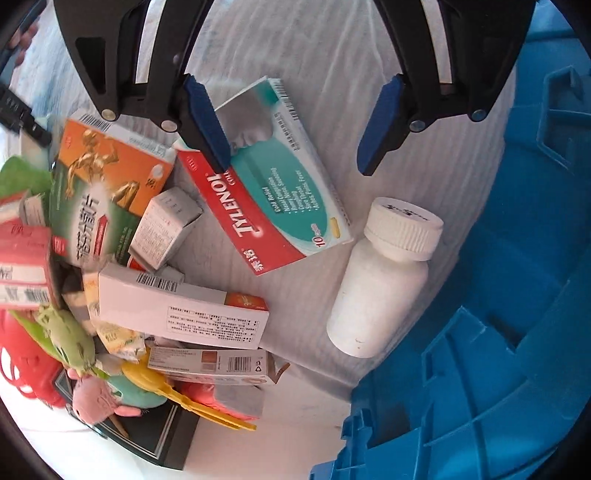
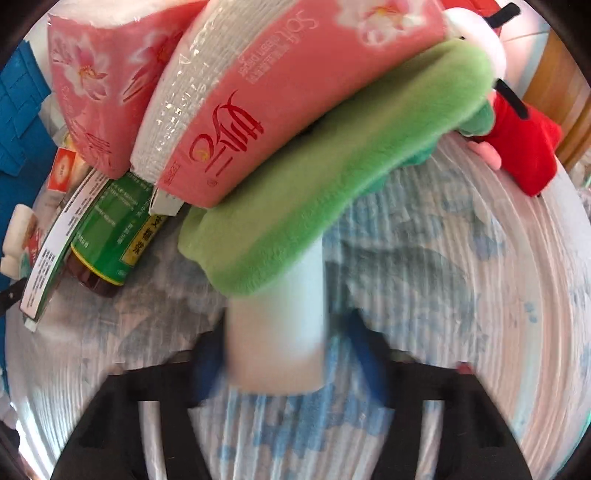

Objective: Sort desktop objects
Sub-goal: 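Grasp the Tylenol Cold box with the left tool while the right tool grasps the white paper roll, then lift the Tylenol box and paper roll and carry them toward the crate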

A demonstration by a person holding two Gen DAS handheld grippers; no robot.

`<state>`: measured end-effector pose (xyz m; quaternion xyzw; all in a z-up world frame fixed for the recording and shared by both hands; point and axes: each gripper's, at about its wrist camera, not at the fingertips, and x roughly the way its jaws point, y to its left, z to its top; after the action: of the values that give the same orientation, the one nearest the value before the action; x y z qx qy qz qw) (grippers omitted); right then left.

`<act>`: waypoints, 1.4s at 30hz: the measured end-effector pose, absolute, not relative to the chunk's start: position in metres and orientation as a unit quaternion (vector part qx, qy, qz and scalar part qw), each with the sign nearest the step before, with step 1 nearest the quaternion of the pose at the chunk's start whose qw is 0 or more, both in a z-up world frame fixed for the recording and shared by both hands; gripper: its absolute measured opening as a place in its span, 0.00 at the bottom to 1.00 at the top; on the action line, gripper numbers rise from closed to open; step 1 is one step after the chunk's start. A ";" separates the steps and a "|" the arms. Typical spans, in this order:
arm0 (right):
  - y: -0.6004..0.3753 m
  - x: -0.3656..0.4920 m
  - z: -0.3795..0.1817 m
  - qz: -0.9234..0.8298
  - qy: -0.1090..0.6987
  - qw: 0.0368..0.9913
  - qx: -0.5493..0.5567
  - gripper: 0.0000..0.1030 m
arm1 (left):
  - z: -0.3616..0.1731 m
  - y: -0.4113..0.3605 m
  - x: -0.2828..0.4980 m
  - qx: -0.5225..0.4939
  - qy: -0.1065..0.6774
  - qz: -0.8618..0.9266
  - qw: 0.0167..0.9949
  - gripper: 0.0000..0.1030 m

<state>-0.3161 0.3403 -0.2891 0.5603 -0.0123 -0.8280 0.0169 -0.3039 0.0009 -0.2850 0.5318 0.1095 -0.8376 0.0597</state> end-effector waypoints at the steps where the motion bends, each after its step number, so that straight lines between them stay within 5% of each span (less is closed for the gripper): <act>1: 0.342 -0.313 -0.288 -0.827 -0.015 0.017 0.562 0.44 | -0.286 -0.001 -0.308 0.536 0.124 -0.833 0.058 0.69; 7: 0.353 -0.291 -0.287 -0.822 -0.021 0.018 0.569 0.45 | -0.295 0.006 -0.337 0.545 0.180 -0.817 0.059 0.77; 21: 0.367 -0.218 -0.281 -0.812 0.003 0.034 0.582 0.45 | -0.290 0.017 -0.247 0.551 0.084 -0.830 0.016 0.76; 22: 0.367 -0.214 -0.281 -0.812 0.005 0.034 0.583 0.48 | -0.289 0.018 -0.244 0.550 0.076 -0.831 0.020 0.76; 24: 0.369 -0.211 -0.281 -0.812 0.001 0.031 0.583 0.72 | -0.286 0.022 -0.242 0.547 0.058 -0.835 0.036 0.76; 32: 0.366 -0.208 -0.270 -0.818 0.002 0.029 0.575 0.80 | -0.296 0.041 -0.263 0.585 -0.008 -0.802 0.121 0.76; 38: 0.366 -0.210 -0.269 -0.818 0.006 0.012 0.575 0.94 | -0.305 0.014 -0.262 0.581 0.040 -0.802 0.133 0.82; 41: 0.366 -0.211 -0.272 -0.819 0.006 0.007 0.573 0.87 | -0.305 0.008 -0.258 0.576 0.063 -0.808 0.112 0.70; 42: 0.365 -0.211 -0.272 -0.820 0.010 0.006 0.573 0.53 | -0.306 0.009 -0.256 0.577 0.060 -0.807 0.110 0.70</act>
<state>-0.2107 0.3646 -0.2719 0.5726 0.0102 -0.8198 0.0058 -0.2561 0.0088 -0.3058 0.5766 0.0600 -0.8074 0.1097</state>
